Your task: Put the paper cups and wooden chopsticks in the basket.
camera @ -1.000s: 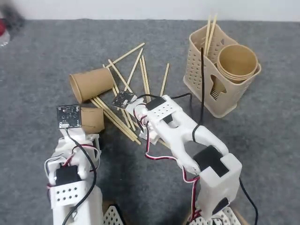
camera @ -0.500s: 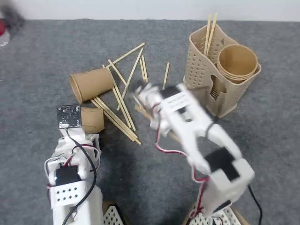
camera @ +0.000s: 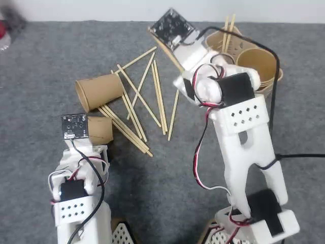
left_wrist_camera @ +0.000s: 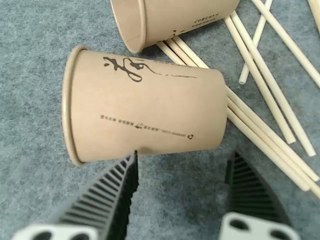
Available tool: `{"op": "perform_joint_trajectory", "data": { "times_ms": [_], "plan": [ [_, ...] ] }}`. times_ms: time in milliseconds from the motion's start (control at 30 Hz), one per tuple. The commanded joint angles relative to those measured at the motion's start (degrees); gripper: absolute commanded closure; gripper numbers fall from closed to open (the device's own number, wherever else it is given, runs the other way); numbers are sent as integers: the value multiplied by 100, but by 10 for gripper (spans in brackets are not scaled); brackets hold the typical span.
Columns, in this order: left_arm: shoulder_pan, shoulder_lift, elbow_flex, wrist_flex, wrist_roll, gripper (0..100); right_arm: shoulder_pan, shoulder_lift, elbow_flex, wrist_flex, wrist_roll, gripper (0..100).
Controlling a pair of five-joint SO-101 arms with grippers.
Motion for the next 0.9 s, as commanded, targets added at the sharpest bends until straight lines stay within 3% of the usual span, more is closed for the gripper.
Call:
{"op": "perform_joint_trajectory", "data": {
  "times_ms": [0,167,367,467,867],
  "plan": [
    [53,-44,-13,-97,53,727,57,-286,-308,-892,26,991],
    [53,-44,-13,-105,53,727,189,-567,-308,-1921,-273,991],
    [53,-44,-13,-105,53,727,1640,-778,-281,-2941,-1776,991],
    [185,-44,-13,-114,53,727,2000,-734,-229,-2976,-2013,991],
    [325,-44,-13,-114,53,727,2044,-699,1723,-4910,-2347,991]
  ]
}}
